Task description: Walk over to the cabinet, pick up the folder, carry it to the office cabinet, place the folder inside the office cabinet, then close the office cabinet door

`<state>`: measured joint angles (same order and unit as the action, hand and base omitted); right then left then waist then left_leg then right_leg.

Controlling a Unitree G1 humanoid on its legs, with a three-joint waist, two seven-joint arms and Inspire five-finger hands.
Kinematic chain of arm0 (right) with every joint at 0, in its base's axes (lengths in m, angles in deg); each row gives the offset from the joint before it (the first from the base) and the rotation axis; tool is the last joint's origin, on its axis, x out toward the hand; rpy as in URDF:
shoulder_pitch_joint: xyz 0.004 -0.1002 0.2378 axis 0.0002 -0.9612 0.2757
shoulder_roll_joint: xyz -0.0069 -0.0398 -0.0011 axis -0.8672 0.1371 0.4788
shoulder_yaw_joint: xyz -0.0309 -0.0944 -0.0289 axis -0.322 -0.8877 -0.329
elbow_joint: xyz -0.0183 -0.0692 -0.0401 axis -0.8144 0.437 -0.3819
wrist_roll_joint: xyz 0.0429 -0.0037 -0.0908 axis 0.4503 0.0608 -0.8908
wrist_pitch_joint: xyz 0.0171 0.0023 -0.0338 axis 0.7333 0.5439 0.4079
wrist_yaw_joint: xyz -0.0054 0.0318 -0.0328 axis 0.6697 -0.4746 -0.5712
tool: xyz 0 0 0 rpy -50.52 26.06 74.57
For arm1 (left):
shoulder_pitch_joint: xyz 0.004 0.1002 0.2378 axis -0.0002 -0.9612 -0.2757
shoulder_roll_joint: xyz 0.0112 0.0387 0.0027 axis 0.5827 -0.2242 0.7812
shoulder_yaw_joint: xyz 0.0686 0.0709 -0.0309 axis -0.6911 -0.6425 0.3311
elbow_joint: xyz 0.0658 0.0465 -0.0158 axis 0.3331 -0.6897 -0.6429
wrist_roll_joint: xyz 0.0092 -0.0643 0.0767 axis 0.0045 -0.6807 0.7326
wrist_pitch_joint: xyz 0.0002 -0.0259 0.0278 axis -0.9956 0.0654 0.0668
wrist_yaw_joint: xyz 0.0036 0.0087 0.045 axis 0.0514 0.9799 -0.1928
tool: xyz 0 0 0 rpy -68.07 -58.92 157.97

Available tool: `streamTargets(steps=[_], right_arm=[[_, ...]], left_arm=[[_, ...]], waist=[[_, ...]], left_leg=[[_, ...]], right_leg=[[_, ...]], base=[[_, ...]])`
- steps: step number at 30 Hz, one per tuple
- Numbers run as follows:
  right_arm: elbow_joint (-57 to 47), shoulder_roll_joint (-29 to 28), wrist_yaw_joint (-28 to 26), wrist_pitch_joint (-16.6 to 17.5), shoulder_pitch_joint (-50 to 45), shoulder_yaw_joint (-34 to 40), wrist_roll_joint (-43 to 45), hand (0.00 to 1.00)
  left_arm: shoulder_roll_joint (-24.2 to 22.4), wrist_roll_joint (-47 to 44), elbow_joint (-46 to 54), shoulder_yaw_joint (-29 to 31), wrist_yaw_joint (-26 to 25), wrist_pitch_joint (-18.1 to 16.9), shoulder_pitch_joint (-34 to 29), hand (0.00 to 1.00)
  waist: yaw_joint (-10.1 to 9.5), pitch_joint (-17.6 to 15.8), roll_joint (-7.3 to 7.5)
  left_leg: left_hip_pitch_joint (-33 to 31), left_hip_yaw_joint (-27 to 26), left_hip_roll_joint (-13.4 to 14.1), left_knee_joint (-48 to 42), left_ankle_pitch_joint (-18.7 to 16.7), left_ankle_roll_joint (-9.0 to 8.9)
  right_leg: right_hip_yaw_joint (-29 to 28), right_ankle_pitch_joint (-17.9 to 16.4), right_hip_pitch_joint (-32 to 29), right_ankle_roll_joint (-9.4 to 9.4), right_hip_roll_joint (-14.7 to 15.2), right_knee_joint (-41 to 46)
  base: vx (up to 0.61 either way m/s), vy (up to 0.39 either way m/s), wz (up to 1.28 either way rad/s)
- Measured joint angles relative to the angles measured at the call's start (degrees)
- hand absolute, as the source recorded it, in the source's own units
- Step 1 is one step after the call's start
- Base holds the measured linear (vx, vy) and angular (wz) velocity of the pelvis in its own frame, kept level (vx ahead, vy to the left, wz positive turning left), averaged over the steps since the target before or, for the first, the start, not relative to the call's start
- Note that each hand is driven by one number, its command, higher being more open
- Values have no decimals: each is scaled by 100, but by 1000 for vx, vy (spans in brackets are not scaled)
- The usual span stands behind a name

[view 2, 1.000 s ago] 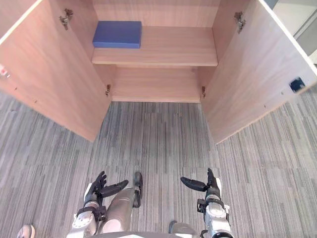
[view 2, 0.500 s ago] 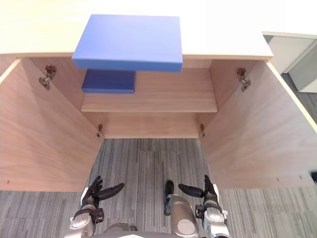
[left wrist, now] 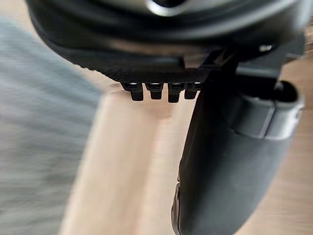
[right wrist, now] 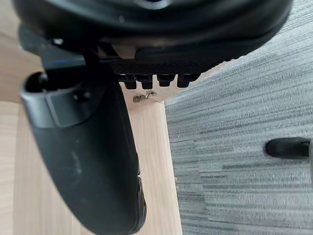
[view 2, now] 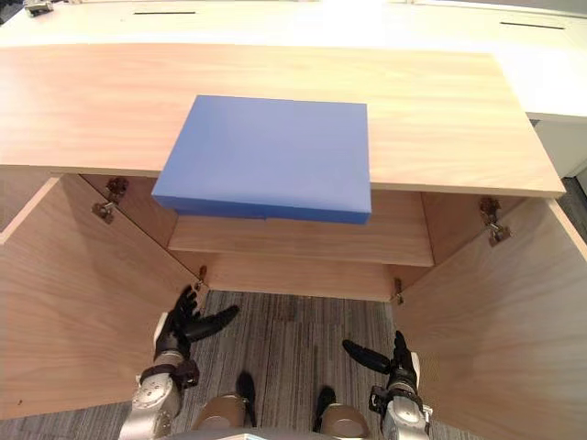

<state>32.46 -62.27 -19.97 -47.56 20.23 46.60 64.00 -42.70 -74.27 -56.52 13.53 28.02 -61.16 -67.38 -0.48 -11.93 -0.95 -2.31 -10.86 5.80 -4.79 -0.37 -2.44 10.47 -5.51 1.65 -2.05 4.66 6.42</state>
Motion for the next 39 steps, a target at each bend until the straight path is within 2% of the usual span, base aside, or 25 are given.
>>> streamTargets(steps=[5,7,11,15,20,28,33,34,39], right_arm=[[133,9,-59,80,-26,-12,-14,100],[229,28,-58,150,-107,-17,-24,100],[268,135,-46,234,-236,-204,-105,100],[578,243,-46,319,-229,-530,-263,100],[685,272,-69,326,-291,-789,-298,100],[729,416,-98,324,-446,-826,-299,100],[735,454,-137,322,-431,-907,-296,100],[735,454,-150,321,-424,-906,-296,100],[734,452,-216,304,-374,-901,-296,100]], left_arm=[[317,511,1551,43,-184,-101,-358,100],[434,1075,2242,46,-450,-321,-487,100],[618,1871,2958,9,-912,-603,-503,100],[1103,2920,3489,-527,-1111,-679,-486,100],[1435,4097,3653,-1115,-1231,-703,-346,100],[2033,5120,3465,-1646,-1239,-689,383,100],[2095,5847,2688,-1636,-1242,-267,815,100],[2096,5916,2593,-1631,-1241,-192,860,0],[2090,6371,2428,-1565,-1236,106,1230,0]], waist=[[2,93,-9],[0,235,-43],[22,353,-102],[55,475,-108],[188,588,-154],[324,733,-148],[376,736,-131],[385,735,-128],[415,735,-97]], left_leg=[[307,23,-110,381,89,27],[393,36,-118,462,99,38],[505,70,-124,493,99,38],[553,73,-163,524,136,53],[707,49,-186,701,227,52],[864,-32,-211,983,330,63],[830,22,-224,983,329,62],[815,23,-225,984,328,62],[805,30,-228,986,322,56]], right_leg=[[12,3,201,-7,21,-134],[12,3,265,-7,13,-158],[-9,3,370,-6,11,-163],[-114,3,424,-6,25,-260],[-227,22,457,-37,18,-269],[-353,39,414,-60,-2,-278],[-388,62,383,-79,2,-345],[-397,64,360,-80,3,-345],[-438,85,329,-81,5,-352]], base=[[37,17,3],[35,-10,3],[-19,-2,3],[-67,3,-1],[-65,1,-6],[-4,-1,-8],[14,-6,-4],[13,-7,-5],[-2,-7,-5]])
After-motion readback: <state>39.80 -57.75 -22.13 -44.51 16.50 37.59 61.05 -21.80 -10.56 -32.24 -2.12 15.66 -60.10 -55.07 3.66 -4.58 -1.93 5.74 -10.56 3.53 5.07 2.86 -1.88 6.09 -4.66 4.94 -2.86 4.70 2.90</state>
